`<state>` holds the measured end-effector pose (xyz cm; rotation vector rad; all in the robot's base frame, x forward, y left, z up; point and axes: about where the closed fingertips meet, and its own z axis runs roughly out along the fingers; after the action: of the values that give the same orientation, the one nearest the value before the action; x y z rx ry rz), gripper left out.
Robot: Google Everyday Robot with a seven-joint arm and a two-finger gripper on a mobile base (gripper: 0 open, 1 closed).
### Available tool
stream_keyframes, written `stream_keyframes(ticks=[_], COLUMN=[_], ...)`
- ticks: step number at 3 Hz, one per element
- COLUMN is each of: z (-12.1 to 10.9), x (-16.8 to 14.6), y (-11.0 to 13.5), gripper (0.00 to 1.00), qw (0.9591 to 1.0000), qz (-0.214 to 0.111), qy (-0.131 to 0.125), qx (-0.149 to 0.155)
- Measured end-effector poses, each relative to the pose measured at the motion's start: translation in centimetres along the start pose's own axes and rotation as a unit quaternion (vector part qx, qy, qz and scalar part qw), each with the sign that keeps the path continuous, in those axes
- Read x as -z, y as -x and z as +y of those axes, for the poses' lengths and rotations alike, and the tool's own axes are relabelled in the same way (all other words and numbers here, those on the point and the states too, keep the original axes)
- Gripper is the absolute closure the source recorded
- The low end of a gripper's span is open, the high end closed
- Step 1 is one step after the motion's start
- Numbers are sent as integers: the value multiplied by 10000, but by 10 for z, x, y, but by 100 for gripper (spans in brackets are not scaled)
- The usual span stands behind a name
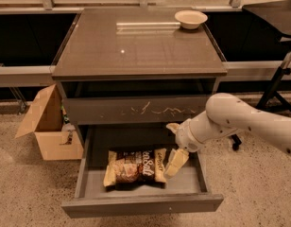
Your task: Pick brown chip bag from middle drawer and place on counter
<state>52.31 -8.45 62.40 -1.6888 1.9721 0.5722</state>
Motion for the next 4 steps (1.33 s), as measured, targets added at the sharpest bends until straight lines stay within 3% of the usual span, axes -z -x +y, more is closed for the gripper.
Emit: stream_keyframes(ticks=[2,3,4], z=[-4,-9,-13], x=[-63,-90,-100], y=[-17,-21,-25], gripper=[0,0,0], qw=[9998,9992,9994], qz=[-34,-238,-126], qy=[76,235,236], qx=[-153,-202,-200])
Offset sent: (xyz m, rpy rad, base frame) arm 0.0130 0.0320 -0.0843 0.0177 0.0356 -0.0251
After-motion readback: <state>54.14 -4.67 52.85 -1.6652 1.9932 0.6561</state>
